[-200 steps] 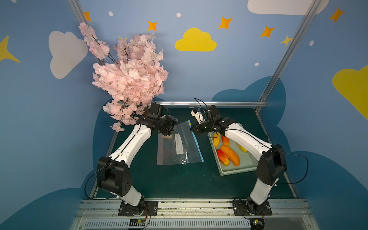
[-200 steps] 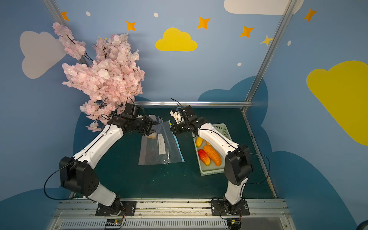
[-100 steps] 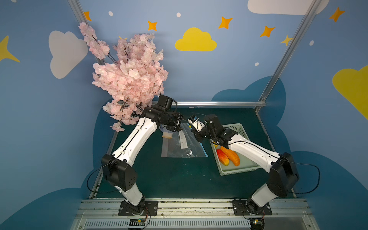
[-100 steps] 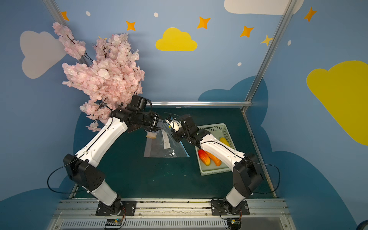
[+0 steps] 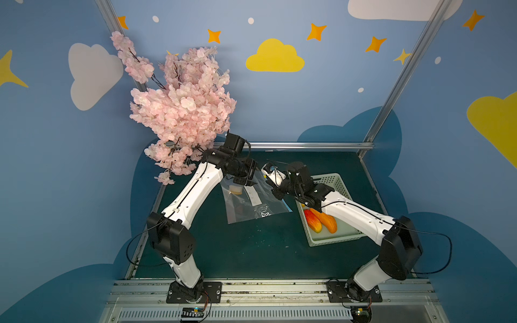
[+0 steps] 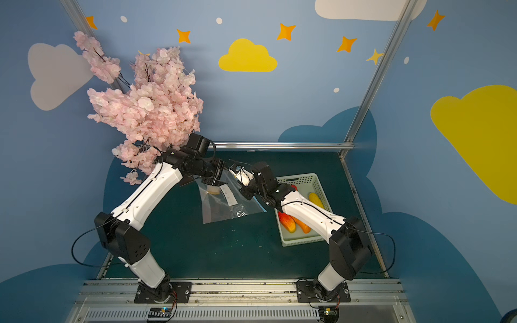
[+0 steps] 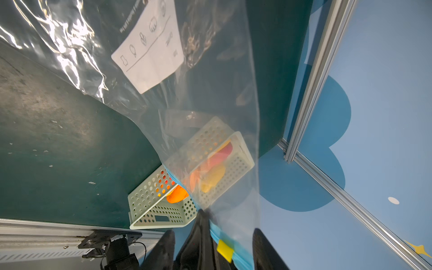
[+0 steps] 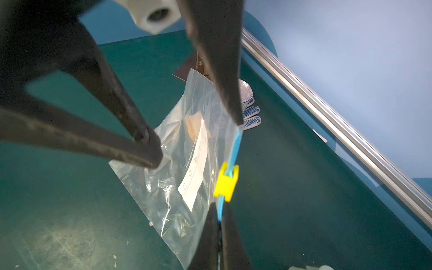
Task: Place the mango in a zip-top bag and seal the zipper
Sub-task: Pick up the zipper food storage bag at the center of the board, then unzip the zipper on the zipper food storage bag.
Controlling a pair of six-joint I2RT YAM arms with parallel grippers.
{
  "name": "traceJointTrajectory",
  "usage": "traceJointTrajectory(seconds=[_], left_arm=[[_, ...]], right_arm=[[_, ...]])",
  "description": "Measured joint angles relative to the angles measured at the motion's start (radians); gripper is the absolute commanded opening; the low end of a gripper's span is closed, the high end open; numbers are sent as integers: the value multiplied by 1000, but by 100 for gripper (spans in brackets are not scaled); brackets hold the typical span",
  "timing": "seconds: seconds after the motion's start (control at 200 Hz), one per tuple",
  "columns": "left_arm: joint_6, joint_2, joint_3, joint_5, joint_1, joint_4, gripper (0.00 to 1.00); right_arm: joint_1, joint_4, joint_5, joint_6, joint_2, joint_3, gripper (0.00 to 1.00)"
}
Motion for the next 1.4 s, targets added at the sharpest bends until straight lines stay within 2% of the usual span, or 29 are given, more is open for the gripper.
traceJointTrajectory(seconds=[0.345, 0.616, 0.761, 0.831, 0.936, 1.076, 1.136, 1.246, 1.397], left_arm=[[-16, -29, 5, -13, -7, -37, 51], [-21, 3, -2, -6, -8, -34, 21], [-20, 1, -32, -6, -7, -28, 16], [-20, 1, -49, -6, -7, -29, 3], [-21, -2, -63, -2, -5, -20, 3], [-21, -11, -65, -3, -3, -11, 3], [-20, -13, -65, -3, -1, -11, 3], [-16, -15, -65, -2, 0, -11, 3], [-9, -15, -65, -3, 0, -12, 3]], right_arm=[[25, 18, 2, -47, -11, -23, 0], [41, 34, 1, -63, -11, -23, 0], [43, 42, 2, -63, -12, -24, 0], [44, 46, 2, -63, -16, -24, 0], [46, 46, 3, -63, -25, -24, 0], [47, 49, -3, -59, -27, -24, 23], [47, 51, -10, -51, -32, -24, 28], [47, 55, -19, -51, -52, -26, 32], [48, 61, -34, -61, -60, -23, 32]])
